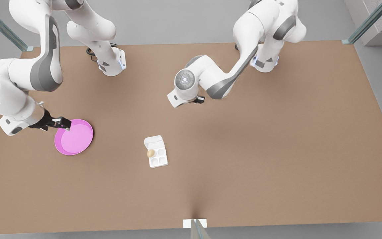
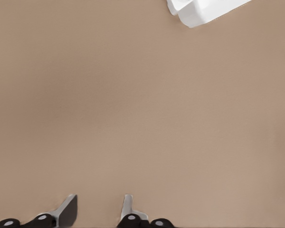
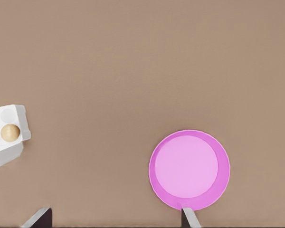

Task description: Pack egg into the box and close the box lid

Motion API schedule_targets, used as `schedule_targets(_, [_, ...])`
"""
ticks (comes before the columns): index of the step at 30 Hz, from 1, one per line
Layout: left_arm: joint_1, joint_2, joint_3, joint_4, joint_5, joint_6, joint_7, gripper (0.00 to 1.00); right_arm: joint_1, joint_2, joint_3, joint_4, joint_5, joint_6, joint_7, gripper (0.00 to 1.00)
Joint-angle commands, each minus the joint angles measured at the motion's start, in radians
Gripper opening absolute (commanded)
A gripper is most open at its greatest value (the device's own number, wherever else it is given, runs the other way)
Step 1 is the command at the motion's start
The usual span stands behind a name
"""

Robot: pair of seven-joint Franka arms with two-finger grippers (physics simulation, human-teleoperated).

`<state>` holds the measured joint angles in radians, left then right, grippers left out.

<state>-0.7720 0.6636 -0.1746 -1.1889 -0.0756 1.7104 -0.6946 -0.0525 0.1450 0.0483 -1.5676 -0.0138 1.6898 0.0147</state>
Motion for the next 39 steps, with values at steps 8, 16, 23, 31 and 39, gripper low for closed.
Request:
schedule_targets(8, [-0.026,0.155,0.001,-0.001,-0.092,0.356,-0.028,0.21,-0.055,0.013,0.054,0.004,0.002,0.044,0.013,1.0])
schedule_targets(16, [-0.039,0.29,0.043,0.117,-0.075,0.426,-0.318,0.21,-0.066,0.016,0.054,0.001,0.017,0.044,0.013,1.0])
schedule_targets(23, [-0.047,0.337,0.03,0.198,-0.076,0.486,-0.298,0.21,-0.067,0.016,0.051,0.001,0.018,0.042,0.007,1.0])
schedule_targets(31, [-0.047,0.392,0.029,0.238,-0.076,0.604,-0.246,0.21,-0.058,0.018,0.051,0.003,0.018,0.045,0.011,1.0])
schedule_targets(39, [-0.024,0.413,0.029,0.232,-0.078,0.716,-0.244,0.21,-0.063,0.018,0.053,0.001,0.02,0.047,0.01,1.0])
